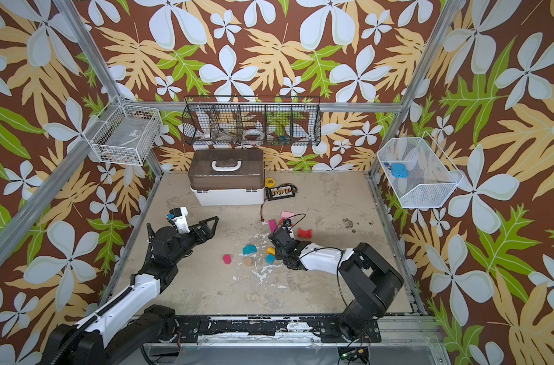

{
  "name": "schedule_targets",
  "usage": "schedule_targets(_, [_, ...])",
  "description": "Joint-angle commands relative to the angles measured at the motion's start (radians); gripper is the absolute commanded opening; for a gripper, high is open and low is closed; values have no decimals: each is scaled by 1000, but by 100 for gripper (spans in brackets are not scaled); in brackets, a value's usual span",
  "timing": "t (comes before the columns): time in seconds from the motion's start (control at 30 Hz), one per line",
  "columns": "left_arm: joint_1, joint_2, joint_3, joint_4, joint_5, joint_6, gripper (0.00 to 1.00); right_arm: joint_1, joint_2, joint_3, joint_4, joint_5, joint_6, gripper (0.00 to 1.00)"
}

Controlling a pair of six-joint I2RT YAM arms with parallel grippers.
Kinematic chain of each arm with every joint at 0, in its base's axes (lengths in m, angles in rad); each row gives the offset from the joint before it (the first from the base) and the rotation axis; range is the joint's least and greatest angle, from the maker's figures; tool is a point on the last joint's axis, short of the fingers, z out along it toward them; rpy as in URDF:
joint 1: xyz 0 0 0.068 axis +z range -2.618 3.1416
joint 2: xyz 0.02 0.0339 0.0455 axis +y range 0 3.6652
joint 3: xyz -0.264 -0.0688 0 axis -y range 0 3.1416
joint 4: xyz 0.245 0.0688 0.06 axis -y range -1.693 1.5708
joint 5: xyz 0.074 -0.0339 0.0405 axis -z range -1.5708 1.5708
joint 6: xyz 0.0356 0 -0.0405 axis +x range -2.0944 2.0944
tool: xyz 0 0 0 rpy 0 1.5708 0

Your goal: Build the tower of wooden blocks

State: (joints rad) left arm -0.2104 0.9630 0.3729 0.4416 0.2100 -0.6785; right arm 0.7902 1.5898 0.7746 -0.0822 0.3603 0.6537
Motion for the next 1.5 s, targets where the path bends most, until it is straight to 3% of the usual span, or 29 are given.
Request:
schedule_targets(0.0, [1,4,7,15,-4,8,100,38,-48,4,-24,74,19,52])
schedule_targets(0.27, [0,10,12,9,0,6,100,143,-75,21,13,46,29,62])
schedule_targets(0.63, [1,-13,6,6,-6,10,100,150,76,86,25,-47,2,63])
schedule_targets(0.87, [1,-19,12,-12,-36,32,100,176,93,83,16,-34,22,63])
schedule_targets(1.47, [0,-73,17,-64,-86,68,100,265,63,55,-44,43,108,47])
